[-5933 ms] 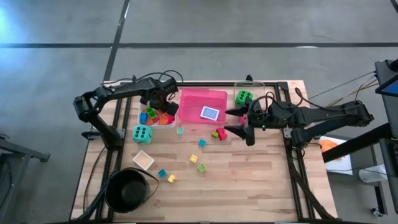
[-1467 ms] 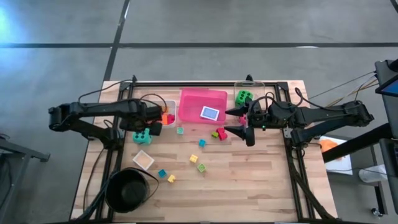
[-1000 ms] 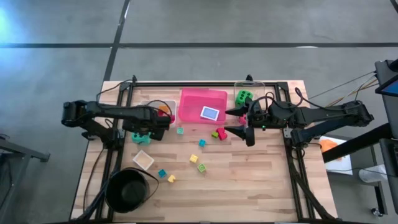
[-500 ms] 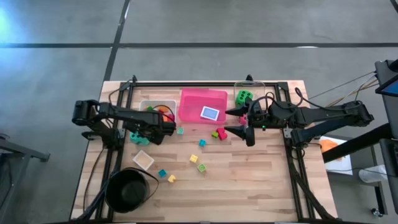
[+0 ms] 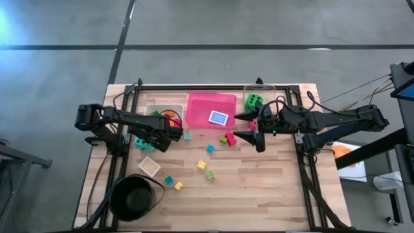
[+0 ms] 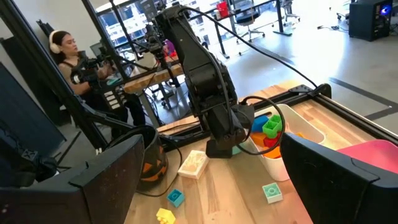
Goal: Pick & Place Toys
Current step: Put the blue dice into the transparent bin bin
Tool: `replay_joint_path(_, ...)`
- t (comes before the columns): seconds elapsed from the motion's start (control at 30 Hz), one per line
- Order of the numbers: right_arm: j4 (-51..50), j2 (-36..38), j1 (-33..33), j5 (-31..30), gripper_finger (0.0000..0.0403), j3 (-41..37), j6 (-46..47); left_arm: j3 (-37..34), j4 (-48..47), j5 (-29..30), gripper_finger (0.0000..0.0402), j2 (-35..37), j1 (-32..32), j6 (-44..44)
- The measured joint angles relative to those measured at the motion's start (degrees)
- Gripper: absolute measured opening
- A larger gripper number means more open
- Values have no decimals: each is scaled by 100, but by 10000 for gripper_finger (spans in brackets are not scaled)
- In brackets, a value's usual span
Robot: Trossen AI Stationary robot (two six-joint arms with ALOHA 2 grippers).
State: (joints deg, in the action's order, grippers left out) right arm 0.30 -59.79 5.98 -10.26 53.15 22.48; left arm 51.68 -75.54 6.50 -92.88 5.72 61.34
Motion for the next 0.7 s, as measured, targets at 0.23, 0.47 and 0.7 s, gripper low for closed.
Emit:
replay_joint_path(0.23, -2, 0, 0, 0, 369, 0, 0, 73, -82, -29, 206, 58, 0, -125)
replay_joint_path(0.47, -3, 0, 0, -1, 369, 0, 0, 92, -144, -80, 198, 324, 0, -56)
replay_joint_path(0.7, -5, 0, 0, -2, 369, 0, 0, 103, -145, -184, 174, 630, 0, -2)
